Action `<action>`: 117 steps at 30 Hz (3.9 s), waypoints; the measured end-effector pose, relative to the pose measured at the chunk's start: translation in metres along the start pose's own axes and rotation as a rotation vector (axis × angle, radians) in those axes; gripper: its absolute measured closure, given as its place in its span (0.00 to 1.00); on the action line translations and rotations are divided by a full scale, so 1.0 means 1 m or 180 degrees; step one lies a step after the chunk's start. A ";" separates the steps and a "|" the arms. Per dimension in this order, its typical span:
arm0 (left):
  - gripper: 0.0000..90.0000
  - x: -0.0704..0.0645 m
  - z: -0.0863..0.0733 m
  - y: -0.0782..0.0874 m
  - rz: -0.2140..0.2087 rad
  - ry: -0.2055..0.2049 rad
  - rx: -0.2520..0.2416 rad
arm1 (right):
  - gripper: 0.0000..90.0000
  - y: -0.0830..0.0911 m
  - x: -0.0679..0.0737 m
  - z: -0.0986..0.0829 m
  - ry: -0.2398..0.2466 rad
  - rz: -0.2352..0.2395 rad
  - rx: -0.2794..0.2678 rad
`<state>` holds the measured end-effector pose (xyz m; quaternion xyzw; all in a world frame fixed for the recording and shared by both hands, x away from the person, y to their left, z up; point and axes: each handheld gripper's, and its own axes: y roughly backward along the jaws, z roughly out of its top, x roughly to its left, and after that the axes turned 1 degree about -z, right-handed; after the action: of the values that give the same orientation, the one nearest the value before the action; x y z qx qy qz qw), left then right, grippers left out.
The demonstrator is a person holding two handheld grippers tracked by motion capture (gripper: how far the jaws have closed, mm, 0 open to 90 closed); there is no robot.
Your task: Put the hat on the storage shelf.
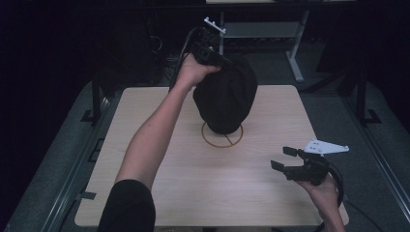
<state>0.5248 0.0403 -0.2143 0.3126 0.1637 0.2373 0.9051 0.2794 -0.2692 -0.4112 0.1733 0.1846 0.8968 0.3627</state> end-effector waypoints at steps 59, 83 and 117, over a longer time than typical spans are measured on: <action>0.57 -0.018 -0.068 0.081 0.0082 -0.0063 -0.0261 | 0.22 -0.012 -0.001 -0.006 -0.0103 -0.0085 0.0051; 0.52 -0.023 -0.124 0.108 0.0210 -0.0057 -0.0325 | 0.22 -0.019 -0.001 -0.005 -0.0017 -0.0173 0.0191; 0.42 -0.023 -0.203 0.124 0.0230 0.0154 -0.0412 | 0.21 -0.027 0.004 -0.001 0.0079 -0.0201 0.0280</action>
<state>0.3752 0.2130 -0.2837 0.2534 0.1585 0.2873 0.9100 0.2926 -0.2486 -0.4241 0.1721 0.2337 0.8780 0.3806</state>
